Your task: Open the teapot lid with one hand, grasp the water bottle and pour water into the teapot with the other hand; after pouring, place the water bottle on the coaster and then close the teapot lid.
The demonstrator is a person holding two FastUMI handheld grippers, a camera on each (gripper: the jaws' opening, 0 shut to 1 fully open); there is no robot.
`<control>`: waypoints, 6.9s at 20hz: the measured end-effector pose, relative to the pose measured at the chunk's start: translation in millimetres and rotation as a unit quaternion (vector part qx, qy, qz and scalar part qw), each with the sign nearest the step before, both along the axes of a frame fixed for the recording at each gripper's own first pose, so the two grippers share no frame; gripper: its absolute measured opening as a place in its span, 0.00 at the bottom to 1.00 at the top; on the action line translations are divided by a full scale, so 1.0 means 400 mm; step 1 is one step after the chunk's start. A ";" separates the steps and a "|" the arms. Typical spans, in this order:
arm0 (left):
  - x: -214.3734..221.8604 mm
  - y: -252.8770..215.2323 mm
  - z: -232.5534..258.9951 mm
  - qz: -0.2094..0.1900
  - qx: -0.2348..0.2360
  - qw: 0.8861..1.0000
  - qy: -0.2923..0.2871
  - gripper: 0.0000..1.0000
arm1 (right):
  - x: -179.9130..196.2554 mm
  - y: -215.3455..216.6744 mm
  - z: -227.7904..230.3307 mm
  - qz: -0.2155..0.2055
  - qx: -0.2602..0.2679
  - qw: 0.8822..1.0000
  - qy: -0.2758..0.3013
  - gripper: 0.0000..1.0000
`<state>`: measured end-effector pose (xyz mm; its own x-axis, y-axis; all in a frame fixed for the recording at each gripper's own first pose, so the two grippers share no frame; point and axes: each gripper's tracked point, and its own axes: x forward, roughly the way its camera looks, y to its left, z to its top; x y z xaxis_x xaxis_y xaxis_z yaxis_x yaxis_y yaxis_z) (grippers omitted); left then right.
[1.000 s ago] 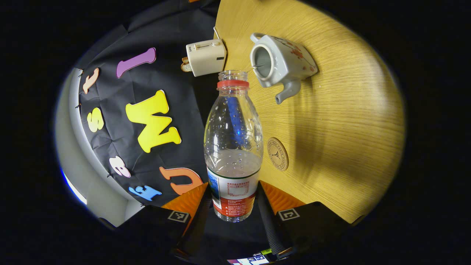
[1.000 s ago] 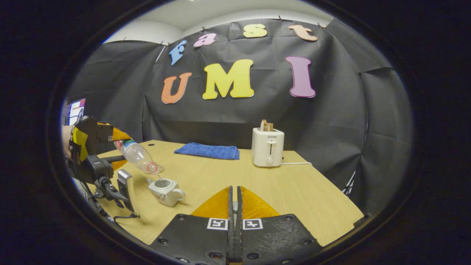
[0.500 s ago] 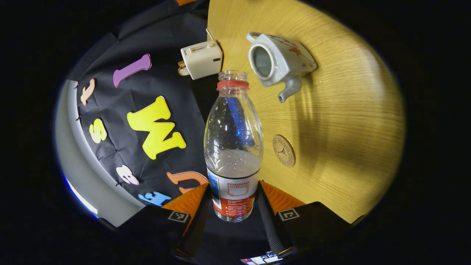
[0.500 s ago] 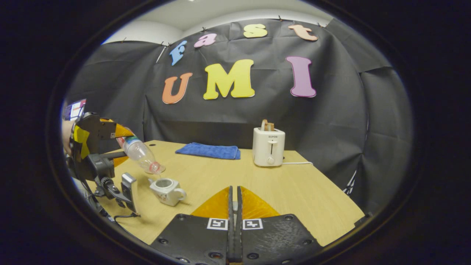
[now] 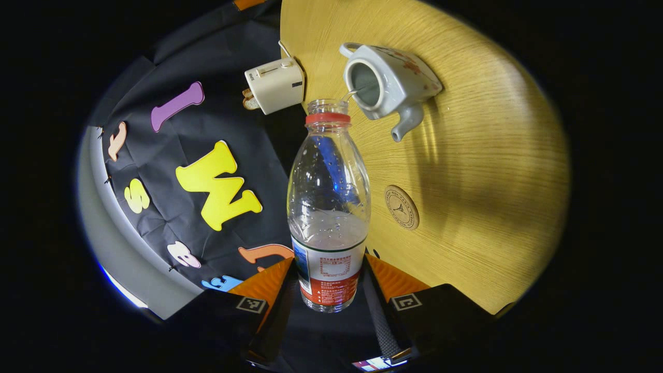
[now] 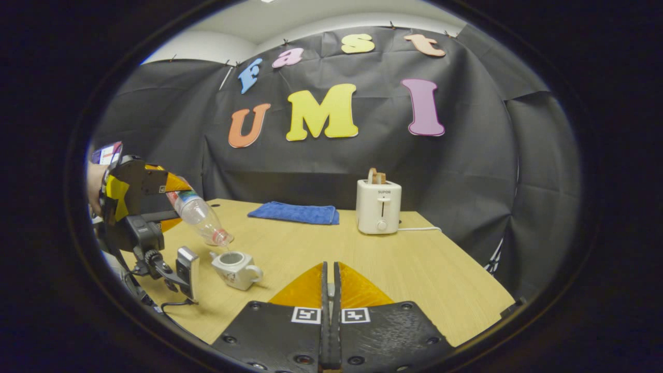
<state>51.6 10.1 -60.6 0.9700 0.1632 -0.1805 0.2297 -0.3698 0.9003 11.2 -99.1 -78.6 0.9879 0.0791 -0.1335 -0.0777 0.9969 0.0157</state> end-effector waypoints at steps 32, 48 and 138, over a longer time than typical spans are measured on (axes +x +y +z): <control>0.016 0.019 0.008 -0.005 -0.005 1.000 0.005 0.72 | -0.006 -0.015 0.001 -0.007 0.007 1.000 -0.003 0.00; -0.015 0.093 -0.129 0.092 -0.658 0.746 0.041 0.73 | -0.007 0.043 0.047 -0.003 0.010 1.000 -0.010 0.00; -0.281 0.465 -0.038 0.135 -0.797 0.561 -0.181 0.98 | 0.179 0.458 0.037 0.151 -0.013 0.988 -0.035 0.00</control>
